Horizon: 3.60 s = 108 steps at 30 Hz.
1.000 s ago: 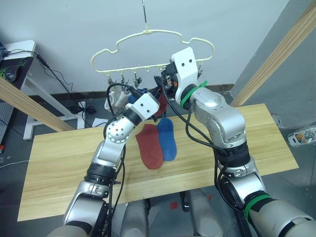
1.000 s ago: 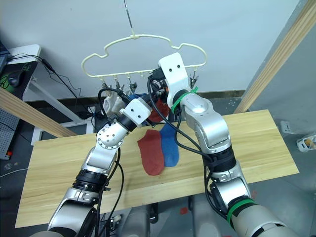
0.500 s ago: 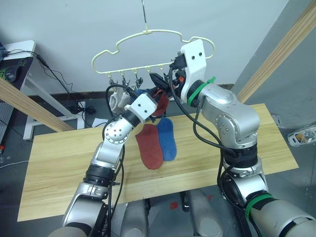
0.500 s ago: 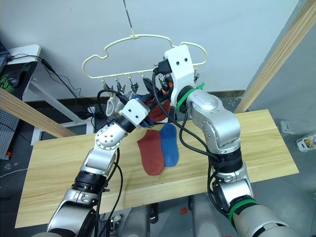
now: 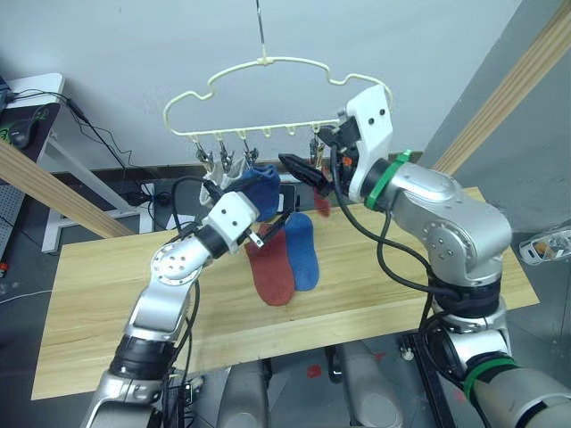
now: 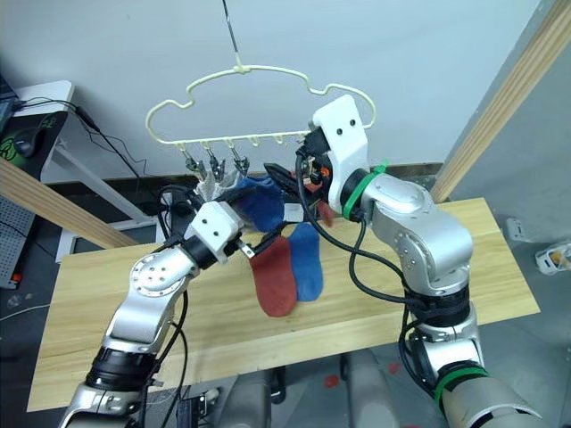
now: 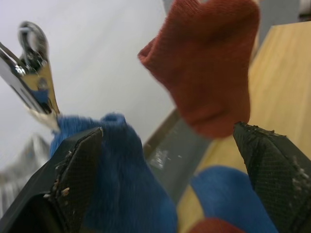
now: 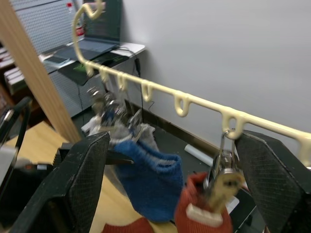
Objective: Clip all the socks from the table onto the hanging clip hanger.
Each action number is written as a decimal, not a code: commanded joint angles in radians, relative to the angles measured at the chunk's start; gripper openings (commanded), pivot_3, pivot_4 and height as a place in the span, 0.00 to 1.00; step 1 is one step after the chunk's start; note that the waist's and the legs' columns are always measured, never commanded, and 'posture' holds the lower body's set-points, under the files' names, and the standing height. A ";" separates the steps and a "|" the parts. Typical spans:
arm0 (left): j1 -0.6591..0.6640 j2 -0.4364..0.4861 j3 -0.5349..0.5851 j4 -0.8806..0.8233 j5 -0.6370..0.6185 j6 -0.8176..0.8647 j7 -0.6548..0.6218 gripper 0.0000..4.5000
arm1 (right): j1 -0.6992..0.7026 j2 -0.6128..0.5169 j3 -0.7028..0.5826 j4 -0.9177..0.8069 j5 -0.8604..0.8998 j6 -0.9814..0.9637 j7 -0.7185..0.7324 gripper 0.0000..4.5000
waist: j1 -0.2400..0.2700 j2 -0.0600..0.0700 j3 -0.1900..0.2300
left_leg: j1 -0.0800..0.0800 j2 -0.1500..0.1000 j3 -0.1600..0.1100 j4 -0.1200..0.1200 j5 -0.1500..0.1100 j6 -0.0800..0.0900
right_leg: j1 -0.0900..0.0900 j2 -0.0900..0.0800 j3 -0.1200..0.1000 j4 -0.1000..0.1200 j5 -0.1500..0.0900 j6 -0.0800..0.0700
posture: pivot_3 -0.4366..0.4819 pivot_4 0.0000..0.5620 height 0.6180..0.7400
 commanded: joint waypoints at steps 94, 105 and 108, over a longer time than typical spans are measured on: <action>-0.104 0.192 0.132 -0.261 -0.481 0.474 -0.218 1.00 | -0.067 0.191 -0.026 0.483 -0.288 -0.451 -0.253 0.58 | 0.006 -0.008 -0.028 | -0.001 0.003 0.000 0.015 0.001 -0.002 | 0.002 0.009 0.004 0.002 0.007 -0.003 | 0.35 0.47 1.00; -0.086 0.197 0.137 -0.278 -0.479 0.477 -0.214 1.00 | -0.082 0.233 -0.050 0.507 -0.270 -0.465 -0.245 0.58 | 0.008 -0.008 -0.028 | -0.001 0.003 0.000 0.015 0.001 -0.002 | 0.002 0.009 0.004 0.001 0.007 -0.003 | 0.36 0.46 1.00; -0.080 0.197 0.138 -0.281 -0.477 0.477 -0.213 1.00 | -0.075 0.226 -0.046 0.496 -0.281 -0.448 -0.250 0.58 | 0.008 -0.008 -0.028 | -0.001 0.003 0.000 0.015 0.001 -0.002 | 0.002 0.009 0.004 0.001 0.007 -0.003 | 0.36 0.46 1.00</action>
